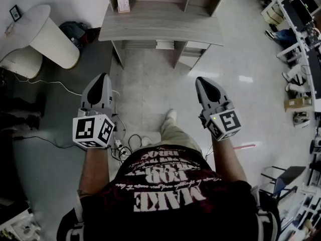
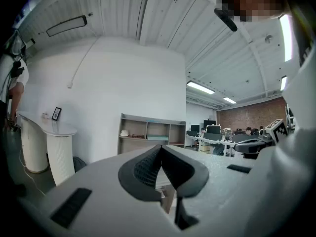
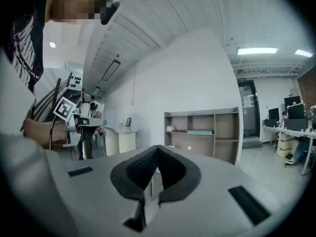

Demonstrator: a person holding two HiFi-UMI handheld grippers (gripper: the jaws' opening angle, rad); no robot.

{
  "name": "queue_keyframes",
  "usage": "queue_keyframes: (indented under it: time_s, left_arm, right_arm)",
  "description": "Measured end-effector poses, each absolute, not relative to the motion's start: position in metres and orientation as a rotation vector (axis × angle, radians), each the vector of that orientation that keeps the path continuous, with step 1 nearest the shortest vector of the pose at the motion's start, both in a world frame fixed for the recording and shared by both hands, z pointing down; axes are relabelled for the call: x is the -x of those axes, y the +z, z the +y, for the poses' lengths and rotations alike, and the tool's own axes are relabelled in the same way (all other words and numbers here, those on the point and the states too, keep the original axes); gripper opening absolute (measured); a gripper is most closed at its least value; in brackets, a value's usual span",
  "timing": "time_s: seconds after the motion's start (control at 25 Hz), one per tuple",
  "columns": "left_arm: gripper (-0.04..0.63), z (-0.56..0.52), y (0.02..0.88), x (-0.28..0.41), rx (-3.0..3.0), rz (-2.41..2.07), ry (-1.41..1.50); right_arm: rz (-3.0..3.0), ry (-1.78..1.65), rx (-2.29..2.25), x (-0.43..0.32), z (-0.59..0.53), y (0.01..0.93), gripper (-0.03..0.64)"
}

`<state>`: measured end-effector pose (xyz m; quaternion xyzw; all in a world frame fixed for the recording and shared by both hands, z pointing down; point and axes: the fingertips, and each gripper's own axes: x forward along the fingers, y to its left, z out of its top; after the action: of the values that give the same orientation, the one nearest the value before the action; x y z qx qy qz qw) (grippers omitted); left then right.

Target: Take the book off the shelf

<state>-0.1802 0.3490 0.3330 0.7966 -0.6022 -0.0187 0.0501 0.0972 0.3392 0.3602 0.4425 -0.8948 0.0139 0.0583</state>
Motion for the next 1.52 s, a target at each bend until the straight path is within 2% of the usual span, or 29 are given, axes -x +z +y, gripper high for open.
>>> queue_keyframes:
  time_s: [0.44,0.72,0.76,0.84,0.88,0.96,1.04,1.16,1.52]
  left_arm:
    - [0.008,0.39,0.334,0.169,-2.515,-1.824,0.032]
    - [0.009,0.356,0.345,0.172,-2.458,-1.892,0.019]
    - [0.009,0.347,0.347,0.171,-2.447,-1.898,0.012]
    - [0.011,0.331,0.348,0.171,-2.426,-1.918,0.008]
    - [0.03,0.322,0.347,0.17,-2.423,-1.927,0.014]
    - [0.123,0.303,0.348,0.17,-2.426,-1.928,0.036]
    - [0.171,0.28,0.352,0.168,-2.426,-1.917,0.061]
    - [0.199,0.248,0.361,0.161,-2.417,-1.877,0.084]
    - [0.207,0.166,0.383,0.138,-2.39,-1.828,0.129]
  right_arm:
    - [-2.737,0.074,-1.404,-0.092,0.385,0.344,0.003]
    - [-2.714,0.048,-1.441,-0.11,0.358,0.357,0.006]
    - [-2.714,0.055,-1.45,-0.115,0.349,0.358,0.011]
    - [-2.716,0.072,-1.451,-0.119,0.329,0.36,0.095]
    - [-2.719,0.079,-1.452,-0.12,0.319,0.36,0.115]
    - [-2.725,0.083,-1.464,-0.121,0.297,0.361,0.144]
    - [-2.714,0.075,-1.475,-0.126,0.274,0.367,0.176]
    - [-2.713,0.1,-1.482,-0.133,0.243,0.374,0.209]
    - [-2.702,0.249,-1.46,-0.163,0.172,0.402,0.216]
